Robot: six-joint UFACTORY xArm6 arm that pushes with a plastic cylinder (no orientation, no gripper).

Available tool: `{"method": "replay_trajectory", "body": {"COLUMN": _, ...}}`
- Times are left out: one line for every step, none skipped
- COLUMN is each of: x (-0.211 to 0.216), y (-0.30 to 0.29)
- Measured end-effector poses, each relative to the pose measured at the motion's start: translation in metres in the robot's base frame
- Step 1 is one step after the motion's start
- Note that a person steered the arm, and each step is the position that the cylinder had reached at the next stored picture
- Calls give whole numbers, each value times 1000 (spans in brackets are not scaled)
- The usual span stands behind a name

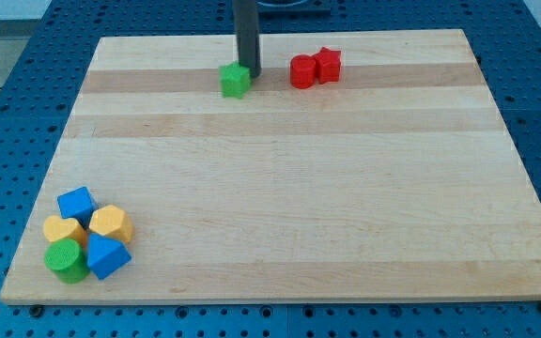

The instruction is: Move the green circle towards center

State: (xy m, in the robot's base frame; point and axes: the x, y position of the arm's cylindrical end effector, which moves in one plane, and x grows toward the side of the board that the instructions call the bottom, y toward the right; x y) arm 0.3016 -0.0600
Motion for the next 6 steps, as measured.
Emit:
{"method": "replay_trajectory", "body": {"x": 33, "y": -16}}
{"method": "replay_trajectory", "body": {"x": 70, "y": 45}}
{"method": "replay_trajectory", "body": {"x": 137, "y": 70}}
{"method": "replay_trajectory", "body": {"x": 143, "y": 60}}
{"method": "replay_trajectory", "body": {"x": 122, "y": -23}}
{"method": "replay_trajectory", "body": {"x": 146, "y": -132}}
